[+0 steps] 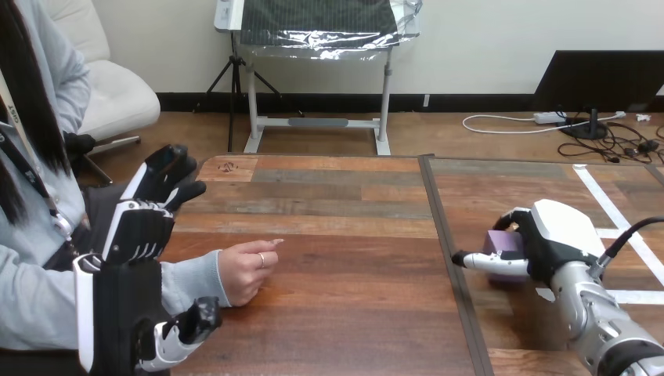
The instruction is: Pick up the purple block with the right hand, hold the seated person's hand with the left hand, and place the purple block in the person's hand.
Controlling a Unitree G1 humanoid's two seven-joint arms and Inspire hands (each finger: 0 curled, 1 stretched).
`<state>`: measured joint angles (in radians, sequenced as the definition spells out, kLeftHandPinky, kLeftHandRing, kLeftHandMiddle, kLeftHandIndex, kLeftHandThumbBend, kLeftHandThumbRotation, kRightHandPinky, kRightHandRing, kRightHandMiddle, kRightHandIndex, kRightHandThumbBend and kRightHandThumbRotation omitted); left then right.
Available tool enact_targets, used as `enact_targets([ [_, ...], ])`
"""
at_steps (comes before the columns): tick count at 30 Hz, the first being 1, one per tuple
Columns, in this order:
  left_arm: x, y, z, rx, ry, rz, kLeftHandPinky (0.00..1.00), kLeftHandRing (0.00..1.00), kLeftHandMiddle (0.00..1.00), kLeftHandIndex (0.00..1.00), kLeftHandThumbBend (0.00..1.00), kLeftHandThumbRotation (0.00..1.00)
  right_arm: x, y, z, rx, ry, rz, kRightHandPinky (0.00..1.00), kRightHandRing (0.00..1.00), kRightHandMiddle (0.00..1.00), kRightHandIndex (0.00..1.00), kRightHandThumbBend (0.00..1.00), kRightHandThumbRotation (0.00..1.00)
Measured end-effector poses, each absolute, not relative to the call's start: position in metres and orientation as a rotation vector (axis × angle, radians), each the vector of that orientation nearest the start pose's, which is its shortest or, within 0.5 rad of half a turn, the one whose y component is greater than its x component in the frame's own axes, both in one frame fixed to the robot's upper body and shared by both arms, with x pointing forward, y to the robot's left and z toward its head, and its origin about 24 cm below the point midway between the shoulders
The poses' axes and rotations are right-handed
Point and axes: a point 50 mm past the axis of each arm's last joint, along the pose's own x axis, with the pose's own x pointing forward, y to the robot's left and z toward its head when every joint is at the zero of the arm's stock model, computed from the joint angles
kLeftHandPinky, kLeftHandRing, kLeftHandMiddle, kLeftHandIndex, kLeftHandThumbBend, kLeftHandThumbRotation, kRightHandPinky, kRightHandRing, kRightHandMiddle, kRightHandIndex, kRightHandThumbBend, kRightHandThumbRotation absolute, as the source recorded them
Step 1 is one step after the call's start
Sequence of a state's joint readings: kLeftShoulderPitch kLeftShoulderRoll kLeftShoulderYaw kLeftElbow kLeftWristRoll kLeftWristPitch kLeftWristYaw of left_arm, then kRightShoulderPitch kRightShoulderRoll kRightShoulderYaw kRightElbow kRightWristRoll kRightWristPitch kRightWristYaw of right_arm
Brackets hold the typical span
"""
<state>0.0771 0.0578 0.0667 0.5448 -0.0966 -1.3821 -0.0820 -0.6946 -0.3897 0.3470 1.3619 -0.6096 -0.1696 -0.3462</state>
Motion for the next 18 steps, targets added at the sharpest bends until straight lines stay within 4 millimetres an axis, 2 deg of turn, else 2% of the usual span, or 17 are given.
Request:
enact_targets([
  [8, 0.178, 0.181, 0.031, 0.058, -0.778, 0.069, 0.75, 0.84, 0.86, 0.85, 1.0, 0.74, 0.323, -0.244, -0.012, -1.261, 0.327, -0.01, 0.25, 0.33, 0.4, 0.48, 0.75, 0.43],
  [12, 0.178, 0.181, 0.031, 0.056, -0.782, 0.072, 0.75, 0.83, 0.86, 0.85, 1.0, 0.74, 0.319, -0.244, -0.016, -1.263, 0.326, -0.023, 0.18, 0.25, 0.33, 0.42, 0.68, 0.34],
  [18, 0.178, 0.181, 0.032, 0.047, -0.788, 0.077, 0.75, 0.84, 0.86, 0.85, 1.0, 0.73, 0.317, -0.243, -0.018, -1.258, 0.321, -0.041, 0.12, 0.17, 0.26, 0.35, 0.63, 0.25],
])
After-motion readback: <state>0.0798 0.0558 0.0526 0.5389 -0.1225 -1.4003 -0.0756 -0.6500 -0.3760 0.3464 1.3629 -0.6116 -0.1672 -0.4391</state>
